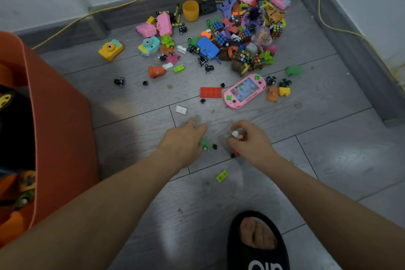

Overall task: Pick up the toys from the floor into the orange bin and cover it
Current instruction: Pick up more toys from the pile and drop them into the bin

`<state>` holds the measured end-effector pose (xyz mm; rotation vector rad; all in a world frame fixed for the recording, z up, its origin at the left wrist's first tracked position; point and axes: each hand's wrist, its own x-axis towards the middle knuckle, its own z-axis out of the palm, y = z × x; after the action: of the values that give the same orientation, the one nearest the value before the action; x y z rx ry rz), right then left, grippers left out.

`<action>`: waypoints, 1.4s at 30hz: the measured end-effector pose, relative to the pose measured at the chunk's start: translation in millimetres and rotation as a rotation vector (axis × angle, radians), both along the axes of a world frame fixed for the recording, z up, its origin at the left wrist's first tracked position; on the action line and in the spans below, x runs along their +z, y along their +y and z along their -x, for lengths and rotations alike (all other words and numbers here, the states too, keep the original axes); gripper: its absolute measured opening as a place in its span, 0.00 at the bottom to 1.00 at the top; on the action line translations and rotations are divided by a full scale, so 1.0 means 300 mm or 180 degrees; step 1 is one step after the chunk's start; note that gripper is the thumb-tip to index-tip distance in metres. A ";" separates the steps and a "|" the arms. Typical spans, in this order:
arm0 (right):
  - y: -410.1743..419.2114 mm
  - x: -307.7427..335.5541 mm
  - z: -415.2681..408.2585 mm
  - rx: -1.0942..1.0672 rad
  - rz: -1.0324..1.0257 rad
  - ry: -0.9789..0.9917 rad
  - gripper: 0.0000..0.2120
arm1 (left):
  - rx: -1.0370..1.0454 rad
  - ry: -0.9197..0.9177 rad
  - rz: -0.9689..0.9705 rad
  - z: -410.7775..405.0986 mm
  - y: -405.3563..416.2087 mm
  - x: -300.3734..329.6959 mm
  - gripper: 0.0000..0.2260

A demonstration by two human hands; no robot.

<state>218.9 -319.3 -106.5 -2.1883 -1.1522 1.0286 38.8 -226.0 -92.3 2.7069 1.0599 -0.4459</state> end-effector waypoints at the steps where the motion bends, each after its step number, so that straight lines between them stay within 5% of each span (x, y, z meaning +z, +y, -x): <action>1: -0.012 0.002 0.004 0.0109 0.0061 -0.0089 0.11 | 0.0025 0.0023 -0.0171 0.004 0.001 0.001 0.16; 6: -0.064 -0.024 0.060 0.0897 0.0055 -0.0778 0.10 | 0.0159 0.0542 -0.0499 0.052 0.003 -0.011 0.25; 12: -0.081 -0.038 0.101 0.1290 0.0062 -0.1551 0.12 | 0.0394 0.0567 0.0081 0.055 -0.024 -0.030 0.25; 21: -0.009 -0.019 0.100 0.0765 -0.0111 -0.0951 0.06 | 0.0227 0.0666 0.0348 0.043 -0.027 -0.018 0.27; 28: 0.051 -0.041 0.139 0.1874 -0.0077 -0.1065 0.13 | 0.0985 -0.0414 0.0890 0.036 0.024 -0.045 0.13; 33: 0.058 -0.044 0.141 0.2067 0.0014 -0.1357 0.12 | 0.0962 -0.0572 0.1306 0.039 0.018 -0.051 0.04; 38: 0.071 -0.027 0.119 0.0887 -0.0004 -0.0761 0.06 | 0.0889 -0.0811 0.1117 0.045 -0.013 -0.073 0.09; 42: 0.077 -0.010 0.062 -0.0911 0.0252 0.0866 0.05 | 0.0763 -0.0712 0.1037 0.028 -0.023 -0.050 0.15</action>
<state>200.4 -296.2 -109.4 -2.1126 -0.6666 1.2123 30.4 -232.8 -107.4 2.2513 1.1196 -0.2423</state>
